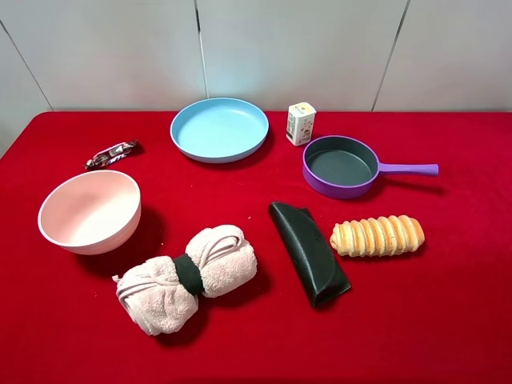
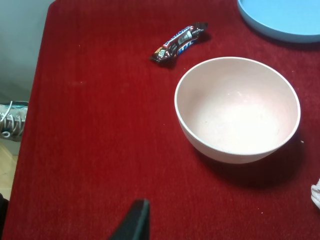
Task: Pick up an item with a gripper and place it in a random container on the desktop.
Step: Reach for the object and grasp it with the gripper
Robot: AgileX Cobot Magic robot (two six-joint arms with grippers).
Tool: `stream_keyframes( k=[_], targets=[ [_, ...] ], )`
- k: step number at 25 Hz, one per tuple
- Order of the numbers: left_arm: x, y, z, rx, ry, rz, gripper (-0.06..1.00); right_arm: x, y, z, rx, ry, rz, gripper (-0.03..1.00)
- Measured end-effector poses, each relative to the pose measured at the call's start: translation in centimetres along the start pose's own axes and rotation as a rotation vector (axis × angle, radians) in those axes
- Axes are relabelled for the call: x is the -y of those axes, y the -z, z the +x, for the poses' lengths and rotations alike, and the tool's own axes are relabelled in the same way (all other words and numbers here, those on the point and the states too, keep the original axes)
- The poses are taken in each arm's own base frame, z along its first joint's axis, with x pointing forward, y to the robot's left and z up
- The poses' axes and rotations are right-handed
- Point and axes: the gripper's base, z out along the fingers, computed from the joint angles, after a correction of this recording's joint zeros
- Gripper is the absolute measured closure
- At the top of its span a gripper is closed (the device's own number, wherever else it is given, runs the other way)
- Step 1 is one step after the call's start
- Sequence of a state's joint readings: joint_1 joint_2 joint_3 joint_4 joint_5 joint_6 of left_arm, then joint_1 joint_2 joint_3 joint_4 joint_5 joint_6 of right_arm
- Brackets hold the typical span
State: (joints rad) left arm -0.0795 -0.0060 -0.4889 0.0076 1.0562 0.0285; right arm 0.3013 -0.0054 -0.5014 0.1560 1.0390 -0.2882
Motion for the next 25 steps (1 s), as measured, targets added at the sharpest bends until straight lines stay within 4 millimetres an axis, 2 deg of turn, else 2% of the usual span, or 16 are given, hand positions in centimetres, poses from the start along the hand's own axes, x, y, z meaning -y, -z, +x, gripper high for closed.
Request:
stream_keyframes(
  k=[25],
  targets=[
    [0.0,0.0,0.0,0.0,0.0,0.0,-0.04,0.0,0.0,0.0,0.0,0.0,0.0,0.27]
  ],
)
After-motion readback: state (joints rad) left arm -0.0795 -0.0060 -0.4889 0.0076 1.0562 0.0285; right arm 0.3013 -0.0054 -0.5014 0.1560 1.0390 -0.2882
